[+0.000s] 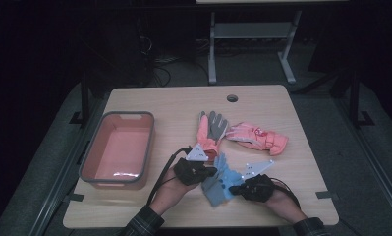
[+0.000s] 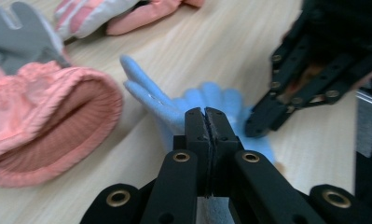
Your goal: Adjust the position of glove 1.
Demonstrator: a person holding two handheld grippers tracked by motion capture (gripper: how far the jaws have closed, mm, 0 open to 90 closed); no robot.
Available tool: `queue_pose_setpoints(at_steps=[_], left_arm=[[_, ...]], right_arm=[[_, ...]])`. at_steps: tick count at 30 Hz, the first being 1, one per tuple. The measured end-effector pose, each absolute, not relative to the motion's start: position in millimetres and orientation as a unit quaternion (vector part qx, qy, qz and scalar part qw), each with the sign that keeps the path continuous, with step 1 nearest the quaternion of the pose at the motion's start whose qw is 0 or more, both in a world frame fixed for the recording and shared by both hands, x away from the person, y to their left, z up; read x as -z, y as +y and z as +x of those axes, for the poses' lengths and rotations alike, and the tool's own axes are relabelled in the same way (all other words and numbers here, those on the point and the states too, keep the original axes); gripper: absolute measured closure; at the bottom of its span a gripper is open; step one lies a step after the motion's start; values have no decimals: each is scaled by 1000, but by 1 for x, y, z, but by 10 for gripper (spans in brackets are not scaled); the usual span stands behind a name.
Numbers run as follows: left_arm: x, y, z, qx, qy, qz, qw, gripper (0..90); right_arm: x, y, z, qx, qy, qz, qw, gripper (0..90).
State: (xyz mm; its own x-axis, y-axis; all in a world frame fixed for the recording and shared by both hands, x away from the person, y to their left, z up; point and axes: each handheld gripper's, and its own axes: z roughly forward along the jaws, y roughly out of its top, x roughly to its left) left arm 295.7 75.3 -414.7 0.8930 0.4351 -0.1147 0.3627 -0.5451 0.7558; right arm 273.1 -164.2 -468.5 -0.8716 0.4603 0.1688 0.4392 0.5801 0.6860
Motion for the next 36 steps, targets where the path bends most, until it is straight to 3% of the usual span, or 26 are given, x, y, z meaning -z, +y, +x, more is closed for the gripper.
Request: queue_pose_setpoints(at_steps=[23,27,29,32,36], left_arm=[[432,47,277,8,200,895,398,867],[433,49,277,24,208,889,407,787],[433,49,278,25,208,890,406,773],[434,49,279,26,211,890,404,807],[440,43,278,35,204,897,391,849]], right_arm=[[467,-162,279,-386,884,262,27,897],[461,-184,284,-390,871,296,55,746],[460,-190,287,-393,863,312,60,718],[460,-215,296,-397,842,353,92,541],[462,-228,302,-394,827,384,111,441]])
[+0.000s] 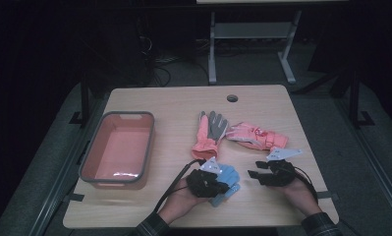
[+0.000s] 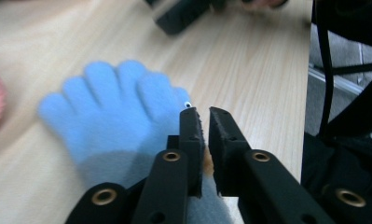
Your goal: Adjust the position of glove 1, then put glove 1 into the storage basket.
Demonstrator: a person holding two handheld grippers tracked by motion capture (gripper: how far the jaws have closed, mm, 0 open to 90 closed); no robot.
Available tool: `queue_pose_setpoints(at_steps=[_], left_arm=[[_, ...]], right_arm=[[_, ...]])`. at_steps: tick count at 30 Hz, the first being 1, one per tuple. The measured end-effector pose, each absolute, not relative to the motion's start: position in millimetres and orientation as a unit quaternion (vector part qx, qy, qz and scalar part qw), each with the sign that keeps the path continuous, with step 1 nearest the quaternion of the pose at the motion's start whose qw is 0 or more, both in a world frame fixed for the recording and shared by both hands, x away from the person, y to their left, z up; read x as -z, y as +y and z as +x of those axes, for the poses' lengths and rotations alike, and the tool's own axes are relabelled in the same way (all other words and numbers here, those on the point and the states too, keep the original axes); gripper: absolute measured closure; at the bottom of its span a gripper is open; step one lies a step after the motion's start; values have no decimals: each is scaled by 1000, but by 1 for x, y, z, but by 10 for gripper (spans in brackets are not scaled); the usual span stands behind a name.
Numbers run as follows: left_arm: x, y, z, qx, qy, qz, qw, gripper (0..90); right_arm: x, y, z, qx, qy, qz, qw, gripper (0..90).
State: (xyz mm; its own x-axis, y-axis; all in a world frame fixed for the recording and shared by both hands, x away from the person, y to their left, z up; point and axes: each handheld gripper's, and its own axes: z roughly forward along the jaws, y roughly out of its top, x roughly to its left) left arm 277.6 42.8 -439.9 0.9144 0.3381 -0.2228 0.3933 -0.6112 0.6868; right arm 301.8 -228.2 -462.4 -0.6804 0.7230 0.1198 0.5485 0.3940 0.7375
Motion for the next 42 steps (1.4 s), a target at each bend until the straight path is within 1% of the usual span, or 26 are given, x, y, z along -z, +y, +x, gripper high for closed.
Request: queue_pose_setpoints(at_steps=[1,5,6,8,9,10,12,15,19,21,22,23,24,25,28,30,32,35,36,42], left_arm=[[446,39,276,39,200,904,376,864],[452,39,274,39,198,912,357,874],[450,42,274,36,197,914,352,877],[450,43,273,34,201,913,353,877],[449,48,273,31,199,915,349,876],[449,48,273,31,199,915,349,875],[449,52,273,29,194,918,344,875],[447,58,272,23,194,920,340,860],[442,66,273,21,190,920,341,834],[438,67,274,17,187,920,344,796],[434,66,276,7,184,921,344,715],[434,66,276,7,184,921,344,663],[433,66,278,0,177,923,341,663],[430,64,281,-6,171,924,342,575],[429,63,285,-10,162,928,334,452],[430,59,293,-3,157,931,328,344],[435,53,295,-9,160,933,323,273],[439,49,299,-13,158,937,312,208],[443,46,302,-18,154,942,297,193],[453,42,302,-26,153,947,280,179]], right_arm=[[464,-234,305,-388,822,399,121,389],[467,-239,308,-380,818,410,134,321],[469,-238,308,-372,817,418,142,267],[471,-238,309,-368,819,415,145,250],[474,-236,310,-363,821,415,150,205],[474,-236,310,-363,821,415,150,205],[476,-235,310,-359,821,417,151,170],[479,-233,310,-356,824,411,158,140],[482,-233,310,-362,822,411,155,136],[482,-233,310,-362,822,410,155,135],[482,-232,310,-363,822,410,155,135],[482,-232,310,-363,822,410,155,135],[482,-232,310,-363,823,410,154,134],[482,-232,311,-363,823,409,154,134],[482,-232,311,-363,823,409,154,134],[482,-232,311,-363,823,409,154,133],[482,-233,311,-361,824,408,155,133],[482,-233,311,-361,824,408,155,132],[482,-233,311,-362,824,408,155,132],[482,-233,311,-362,824,408,155,132]])
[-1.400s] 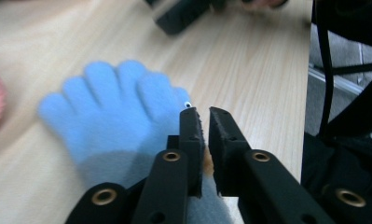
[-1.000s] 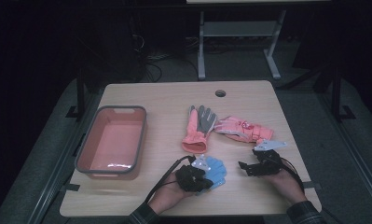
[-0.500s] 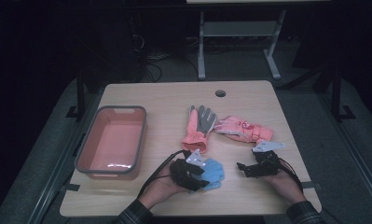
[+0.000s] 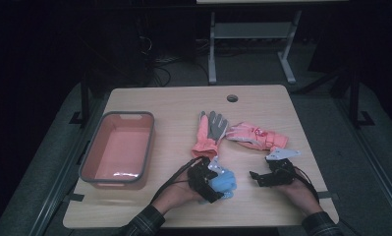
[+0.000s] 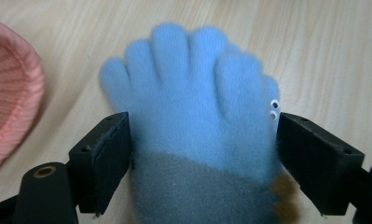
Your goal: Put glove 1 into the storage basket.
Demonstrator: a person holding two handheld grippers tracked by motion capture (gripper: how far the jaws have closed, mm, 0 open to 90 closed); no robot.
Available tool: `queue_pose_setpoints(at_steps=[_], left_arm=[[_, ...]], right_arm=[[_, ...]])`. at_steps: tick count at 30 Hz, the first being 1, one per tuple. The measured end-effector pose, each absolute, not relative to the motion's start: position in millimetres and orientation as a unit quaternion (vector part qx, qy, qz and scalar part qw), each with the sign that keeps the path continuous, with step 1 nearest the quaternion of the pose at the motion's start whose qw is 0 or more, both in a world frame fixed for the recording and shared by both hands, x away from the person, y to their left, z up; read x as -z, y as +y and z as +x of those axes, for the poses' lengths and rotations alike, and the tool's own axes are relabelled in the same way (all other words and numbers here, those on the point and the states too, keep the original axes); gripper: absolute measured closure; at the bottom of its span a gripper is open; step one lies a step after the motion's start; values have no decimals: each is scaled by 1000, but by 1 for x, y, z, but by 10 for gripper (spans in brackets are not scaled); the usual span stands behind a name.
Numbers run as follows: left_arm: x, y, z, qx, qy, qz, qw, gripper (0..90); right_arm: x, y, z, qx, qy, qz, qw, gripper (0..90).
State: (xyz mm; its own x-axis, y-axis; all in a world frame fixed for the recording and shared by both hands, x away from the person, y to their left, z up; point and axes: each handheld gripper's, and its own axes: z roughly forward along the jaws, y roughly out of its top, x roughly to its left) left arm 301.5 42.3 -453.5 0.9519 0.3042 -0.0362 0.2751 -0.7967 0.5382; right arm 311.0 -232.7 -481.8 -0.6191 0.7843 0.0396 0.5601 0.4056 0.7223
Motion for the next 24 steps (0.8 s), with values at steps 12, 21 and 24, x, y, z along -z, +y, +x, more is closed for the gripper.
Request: queue_pose_setpoints(at_steps=[12,21,24], left_arm=[[455,44,296,-31,149,945,289,377],[451,42,289,-22,130,951,281,675],[450,42,289,-24,133,950,281,713]], right_arm=[[482,-233,311,-362,824,408,155,133],[482,-233,311,-361,824,408,155,133],[482,-233,311,-361,824,408,155,133]])
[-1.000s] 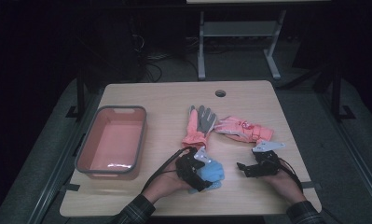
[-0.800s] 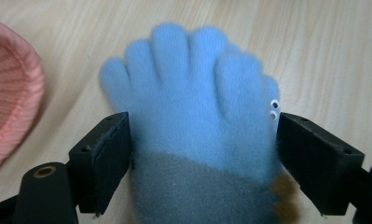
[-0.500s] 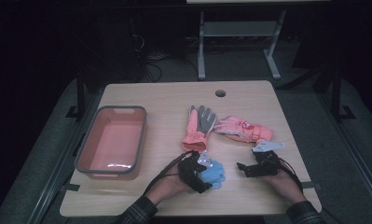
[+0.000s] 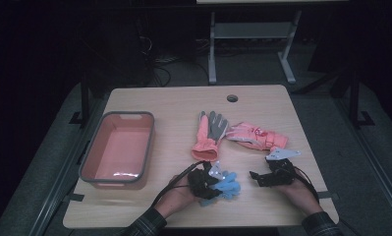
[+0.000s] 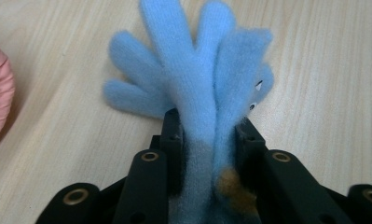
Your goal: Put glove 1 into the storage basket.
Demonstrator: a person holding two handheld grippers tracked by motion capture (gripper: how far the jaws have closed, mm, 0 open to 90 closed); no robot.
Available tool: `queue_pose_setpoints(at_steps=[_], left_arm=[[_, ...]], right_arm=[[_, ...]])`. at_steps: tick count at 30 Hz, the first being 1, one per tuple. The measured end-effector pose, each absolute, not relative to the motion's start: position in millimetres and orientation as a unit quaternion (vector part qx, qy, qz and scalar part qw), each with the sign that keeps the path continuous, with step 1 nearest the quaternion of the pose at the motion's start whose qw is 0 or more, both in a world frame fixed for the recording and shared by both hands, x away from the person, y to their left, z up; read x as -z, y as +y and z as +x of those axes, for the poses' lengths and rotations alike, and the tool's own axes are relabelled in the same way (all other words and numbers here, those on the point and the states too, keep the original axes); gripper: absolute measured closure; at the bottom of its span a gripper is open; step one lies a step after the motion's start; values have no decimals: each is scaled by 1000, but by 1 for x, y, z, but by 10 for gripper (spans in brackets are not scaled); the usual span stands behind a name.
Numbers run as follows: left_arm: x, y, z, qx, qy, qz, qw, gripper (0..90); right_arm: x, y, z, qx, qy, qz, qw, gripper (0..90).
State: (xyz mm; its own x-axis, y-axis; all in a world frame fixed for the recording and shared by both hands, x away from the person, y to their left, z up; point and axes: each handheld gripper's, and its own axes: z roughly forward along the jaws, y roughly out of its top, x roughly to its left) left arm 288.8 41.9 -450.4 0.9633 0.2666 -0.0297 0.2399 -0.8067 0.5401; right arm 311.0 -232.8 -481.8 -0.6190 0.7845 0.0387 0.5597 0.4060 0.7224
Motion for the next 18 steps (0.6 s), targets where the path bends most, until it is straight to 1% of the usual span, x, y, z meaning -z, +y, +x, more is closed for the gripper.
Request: queue_pose_setpoints(at_steps=[5,9,18], left_arm=[[446,45,291,-20,138,949,283,730],[439,52,295,-18,156,942,297,741],[416,77,305,-24,184,929,319,752]], right_arm=[[482,-233,311,-363,823,410,155,133],[482,-233,311,-363,823,410,154,133],[482,-233,311,-363,823,410,154,133]])
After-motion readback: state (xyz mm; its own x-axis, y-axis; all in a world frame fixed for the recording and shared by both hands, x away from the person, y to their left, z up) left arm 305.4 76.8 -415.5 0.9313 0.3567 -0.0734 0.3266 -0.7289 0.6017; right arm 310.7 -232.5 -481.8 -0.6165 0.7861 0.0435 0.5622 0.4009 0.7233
